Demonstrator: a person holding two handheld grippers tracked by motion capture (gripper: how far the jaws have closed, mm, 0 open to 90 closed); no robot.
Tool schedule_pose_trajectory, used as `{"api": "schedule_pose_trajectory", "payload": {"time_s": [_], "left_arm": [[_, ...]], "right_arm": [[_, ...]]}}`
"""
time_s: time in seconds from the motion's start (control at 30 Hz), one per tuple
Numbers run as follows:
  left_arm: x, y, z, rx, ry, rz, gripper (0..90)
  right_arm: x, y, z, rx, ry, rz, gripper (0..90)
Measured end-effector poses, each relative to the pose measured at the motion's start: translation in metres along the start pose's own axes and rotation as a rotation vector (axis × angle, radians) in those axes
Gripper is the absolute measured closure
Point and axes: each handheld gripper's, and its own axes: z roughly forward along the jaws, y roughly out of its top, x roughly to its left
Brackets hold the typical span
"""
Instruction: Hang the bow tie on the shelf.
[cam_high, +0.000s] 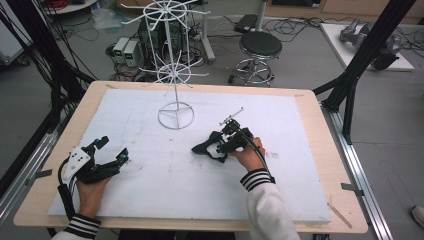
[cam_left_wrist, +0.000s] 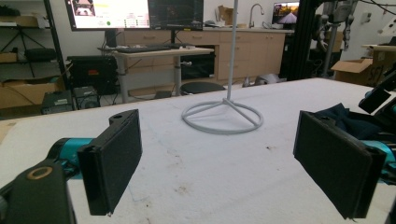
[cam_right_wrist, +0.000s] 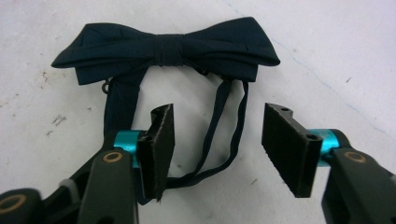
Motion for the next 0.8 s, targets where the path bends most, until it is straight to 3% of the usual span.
{"api": "schedule_pose_trajectory", "payload": {"time_s": [0.53, 0.73, 0.8], "left_arm": [[0.0000, 0.0000, -0.0001, 0.000, 0.000, -0.001, 15.9], [0.0002, 0.0000, -0.0001, 0.000, -0.001, -0.001, 15.9], [0.0001, 0.0000, -0.0001, -0.001, -0.001, -0.001, 15.9]], "right_arm": [[-0.0040, -0.0006, 0.0065, 0.065, -0.006, 0.010, 63.5], [-0.0041, 0.0000, 0.0079, 0.081, -0.009, 0.011, 73.6], [-0.0036, 0.0009, 0.0083, 0.083, -0.013, 0.004, 81.2]]}}
